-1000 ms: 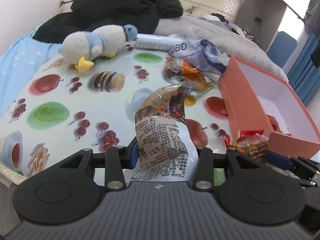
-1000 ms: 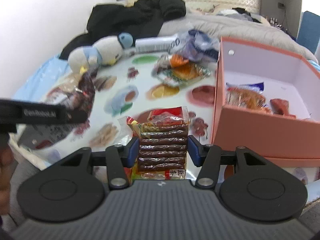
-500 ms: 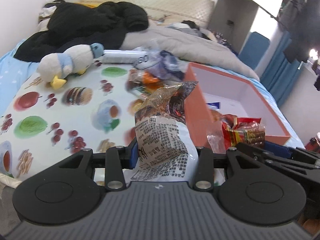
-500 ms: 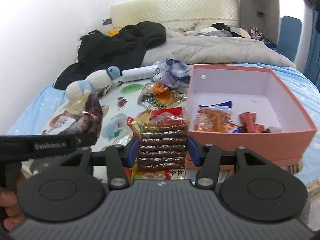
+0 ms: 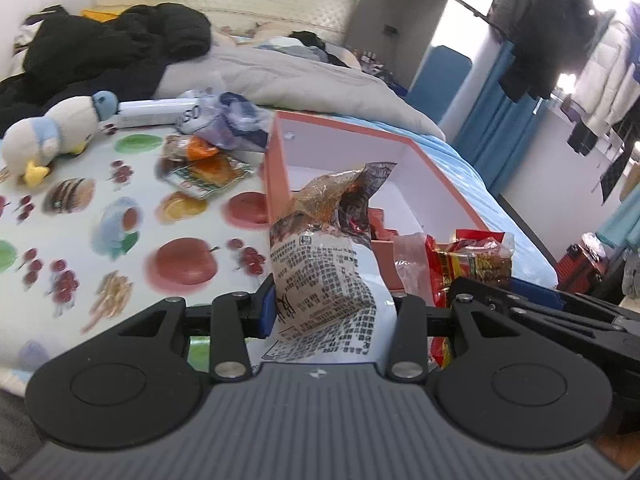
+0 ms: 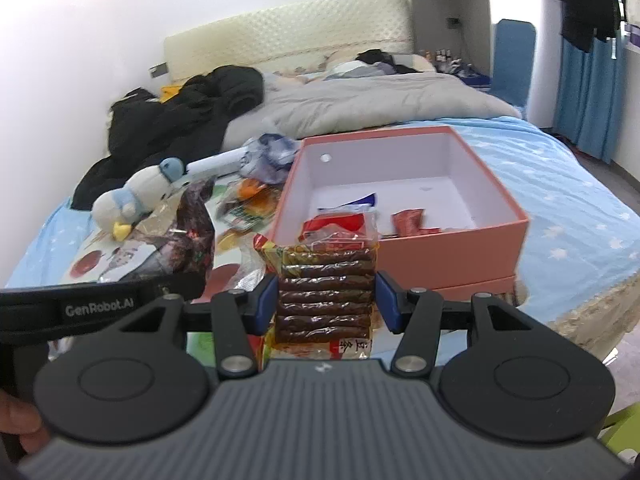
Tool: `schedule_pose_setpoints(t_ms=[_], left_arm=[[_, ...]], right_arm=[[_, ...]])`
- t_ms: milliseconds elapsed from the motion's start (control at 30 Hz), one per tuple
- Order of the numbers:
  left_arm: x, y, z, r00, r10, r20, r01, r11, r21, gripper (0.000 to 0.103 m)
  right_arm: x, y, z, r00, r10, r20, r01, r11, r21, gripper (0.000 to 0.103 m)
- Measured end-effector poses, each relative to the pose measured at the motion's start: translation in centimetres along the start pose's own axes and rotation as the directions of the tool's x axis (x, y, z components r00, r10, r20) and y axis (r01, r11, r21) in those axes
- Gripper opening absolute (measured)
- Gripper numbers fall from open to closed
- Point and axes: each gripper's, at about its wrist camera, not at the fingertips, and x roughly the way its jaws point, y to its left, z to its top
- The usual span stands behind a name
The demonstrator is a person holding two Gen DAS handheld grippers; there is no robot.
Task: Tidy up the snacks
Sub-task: 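Carry the pastry bag and sausage-stick pack over the pink box with both grippers, then open both grippers to drop the snacks into the pink box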
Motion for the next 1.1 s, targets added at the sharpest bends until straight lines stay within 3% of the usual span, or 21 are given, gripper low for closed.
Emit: schedule_pose_setpoints(t_ms=[167, 467, 767, 1100], left_arm=[[3.0, -0.8, 1.9, 1.0, -0.016, -0.011, 0.016, 1.0, 0.017, 0.046], [9.7, -1.9, 8.1, 0.999, -0.042, 0.009, 0.041, 0.995, 0.086, 0.046], [18.1, -2.4, 12.2, 0.994, -0.045, -0.103, 0.057, 0.992, 0.117, 0.046], [23.2, -1.9, 13.5, 0.988, -0.024, -0.154, 0.041, 0.993, 0.111, 0.046]], right_arm=[[1.5, -1.6, 0.7, 0.999, -0.037, 0.013, 0.037, 0.999, 0.027, 0.055], [6.4, -4.5, 4.2, 0.996, -0.054, 0.07, 0.05, 0.997, 0.057, 0.055], [12.9, -7.3, 6.9, 0.998, -0.041, 0.042, 0.039, 0.998, 0.048, 0.055], [17.5, -9.2, 6.7, 0.998, -0.032, -0.053, 0.035, 0.997, 0.063, 0.055]])
